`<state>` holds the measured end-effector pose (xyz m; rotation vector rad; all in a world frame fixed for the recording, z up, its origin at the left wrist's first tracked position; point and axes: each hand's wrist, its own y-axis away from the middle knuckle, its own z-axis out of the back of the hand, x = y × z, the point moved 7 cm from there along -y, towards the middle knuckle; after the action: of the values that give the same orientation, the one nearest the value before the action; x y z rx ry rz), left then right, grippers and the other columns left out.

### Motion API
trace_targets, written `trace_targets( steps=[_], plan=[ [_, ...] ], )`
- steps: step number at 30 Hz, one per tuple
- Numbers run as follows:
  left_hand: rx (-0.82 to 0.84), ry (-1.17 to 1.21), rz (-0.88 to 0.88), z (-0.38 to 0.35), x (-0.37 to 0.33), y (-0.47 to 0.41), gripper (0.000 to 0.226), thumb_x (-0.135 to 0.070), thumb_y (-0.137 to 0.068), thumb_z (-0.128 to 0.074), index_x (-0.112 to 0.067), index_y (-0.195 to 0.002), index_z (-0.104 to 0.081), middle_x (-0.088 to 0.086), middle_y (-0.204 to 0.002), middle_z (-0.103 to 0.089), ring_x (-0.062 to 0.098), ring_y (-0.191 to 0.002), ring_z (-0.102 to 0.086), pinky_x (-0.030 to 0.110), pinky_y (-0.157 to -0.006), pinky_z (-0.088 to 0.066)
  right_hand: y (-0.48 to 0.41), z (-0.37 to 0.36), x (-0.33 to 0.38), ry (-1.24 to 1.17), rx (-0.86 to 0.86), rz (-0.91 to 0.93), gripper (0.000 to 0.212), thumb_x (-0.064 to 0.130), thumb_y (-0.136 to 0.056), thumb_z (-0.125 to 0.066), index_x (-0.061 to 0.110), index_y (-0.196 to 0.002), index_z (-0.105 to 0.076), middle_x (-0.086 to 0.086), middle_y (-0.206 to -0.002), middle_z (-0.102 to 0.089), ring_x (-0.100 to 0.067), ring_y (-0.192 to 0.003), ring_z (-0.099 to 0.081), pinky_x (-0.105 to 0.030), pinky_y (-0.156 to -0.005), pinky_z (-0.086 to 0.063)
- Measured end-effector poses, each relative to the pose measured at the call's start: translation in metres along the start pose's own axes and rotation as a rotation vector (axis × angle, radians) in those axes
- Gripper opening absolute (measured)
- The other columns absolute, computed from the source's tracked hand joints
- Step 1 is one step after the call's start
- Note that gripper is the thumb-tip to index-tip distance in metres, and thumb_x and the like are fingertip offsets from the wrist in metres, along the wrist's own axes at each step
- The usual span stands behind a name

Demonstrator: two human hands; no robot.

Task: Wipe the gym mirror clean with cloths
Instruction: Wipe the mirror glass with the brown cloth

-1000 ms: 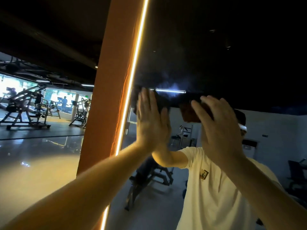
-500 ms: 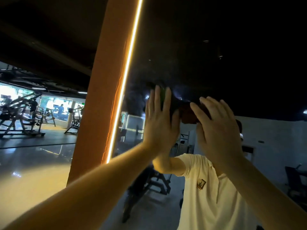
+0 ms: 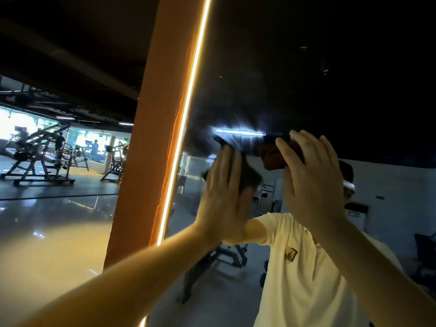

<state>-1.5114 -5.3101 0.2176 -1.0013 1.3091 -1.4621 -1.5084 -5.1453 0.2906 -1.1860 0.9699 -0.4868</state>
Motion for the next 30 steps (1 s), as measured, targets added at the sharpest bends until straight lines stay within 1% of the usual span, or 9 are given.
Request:
trace_targets(
  steps=[2, 5, 7, 11, 13, 17, 22, 27, 30],
  plan=[
    [0.151, -0.080, -0.210, -0.004, -0.001, 0.065, 0.066, -0.040, -0.111, -0.028, -0.004, -0.164, -0.014, 0.021, -0.172, -0.006, 0.039, -0.159, -0.008, 0.062, -0.123, -0.025, 0.001, 0.000, 0.001, -0.004, 0.008, 0.017, 0.055, 0.018, -0.094, -0.040, 0.009, -0.147, -0.048, -0.022, -0.149, -0.047, -0.038, -0.145, -0.038, -0.057, -0.122, -0.025],
    [0.223, -0.150, -0.309, 0.013, 0.044, 0.095, 0.065, -0.046, -0.110, -0.028, -0.010, -0.164, -0.019, 0.022, -0.171, -0.011, 0.040, -0.158, -0.015, 0.063, -0.120, -0.030, 0.005, -0.003, 0.005, 0.010, 0.037, 0.037, 0.054, 0.019, -0.096, -0.040, 0.009, -0.148, -0.048, -0.022, -0.150, -0.047, -0.038, -0.145, -0.038, -0.057, -0.123, -0.025],
    [0.166, -0.185, -0.234, 0.021, 0.070, 0.061, 0.066, -0.045, -0.110, -0.028, -0.006, -0.163, -0.022, 0.025, -0.169, -0.013, 0.042, -0.157, -0.016, 0.063, -0.120, -0.029, 0.007, -0.005, 0.008, 0.015, 0.046, 0.038, 0.053, 0.019, -0.096, -0.040, 0.009, -0.147, -0.049, -0.022, -0.150, -0.048, -0.038, -0.145, -0.038, -0.057, -0.123, -0.025],
    [-0.121, -0.095, 0.234, 0.029, 0.080, -0.031, 0.068, -0.043, -0.109, -0.026, 0.002, -0.161, -0.024, 0.027, -0.167, -0.022, 0.040, -0.155, -0.023, 0.057, -0.121, -0.029, 0.010, -0.007, 0.014, -0.004, 0.033, 0.035, 0.053, 0.021, -0.096, -0.037, 0.010, -0.146, -0.049, -0.022, -0.149, -0.049, -0.038, -0.144, -0.039, -0.056, -0.123, -0.025],
    [-0.167, -0.023, 0.209, 0.017, 0.059, -0.020, 0.067, -0.037, -0.108, -0.031, 0.004, -0.160, -0.024, 0.025, -0.168, -0.019, 0.040, -0.157, -0.018, 0.060, -0.123, -0.024, 0.011, -0.007, 0.015, -0.013, 0.015, 0.042, 0.052, 0.019, -0.096, -0.039, 0.009, -0.145, -0.051, -0.023, -0.148, -0.050, -0.038, -0.143, -0.040, -0.057, -0.122, -0.026],
    [0.119, -0.058, -0.106, 0.004, 0.044, 0.106, 0.066, -0.035, -0.108, -0.037, -0.001, -0.162, -0.019, 0.024, -0.170, -0.012, 0.042, -0.158, -0.014, 0.064, -0.121, -0.027, 0.013, -0.009, 0.016, -0.010, 0.030, 0.031, 0.051, 0.017, -0.097, -0.043, 0.009, -0.146, -0.050, -0.023, -0.149, -0.049, -0.038, -0.144, -0.038, -0.057, -0.123, -0.025],
    [0.264, -0.145, -0.119, 0.031, 0.090, 0.145, 0.063, -0.037, -0.112, -0.031, -0.002, -0.162, -0.018, 0.020, -0.172, -0.010, 0.038, -0.159, -0.013, 0.061, -0.118, -0.034, 0.017, -0.012, 0.025, -0.015, 0.064, 0.038, 0.051, 0.017, -0.097, -0.043, 0.008, -0.147, -0.050, -0.023, -0.149, -0.049, -0.039, -0.144, -0.039, -0.057, -0.123, -0.024],
    [0.018, -0.041, 0.112, 0.035, 0.084, 0.006, 0.066, -0.040, -0.111, -0.028, -0.001, -0.163, -0.019, 0.020, -0.171, -0.015, 0.033, -0.158, -0.019, 0.056, -0.121, -0.031, 0.017, -0.015, 0.029, -0.022, 0.048, 0.035, 0.052, 0.016, -0.095, -0.045, 0.010, -0.146, -0.050, -0.021, -0.149, -0.050, -0.038, -0.144, -0.040, -0.055, -0.123, -0.025],
    [-0.136, 0.010, 0.248, 0.025, 0.071, -0.024, 0.065, -0.037, -0.109, -0.031, -0.003, -0.163, -0.021, 0.020, -0.170, -0.019, 0.035, -0.157, -0.020, 0.059, -0.122, -0.028, 0.019, -0.017, 0.028, -0.028, 0.040, 0.046, 0.053, 0.017, -0.095, -0.042, 0.010, -0.147, -0.049, -0.021, -0.149, -0.050, -0.038, -0.143, -0.040, -0.055, -0.123, -0.025]
  ],
)
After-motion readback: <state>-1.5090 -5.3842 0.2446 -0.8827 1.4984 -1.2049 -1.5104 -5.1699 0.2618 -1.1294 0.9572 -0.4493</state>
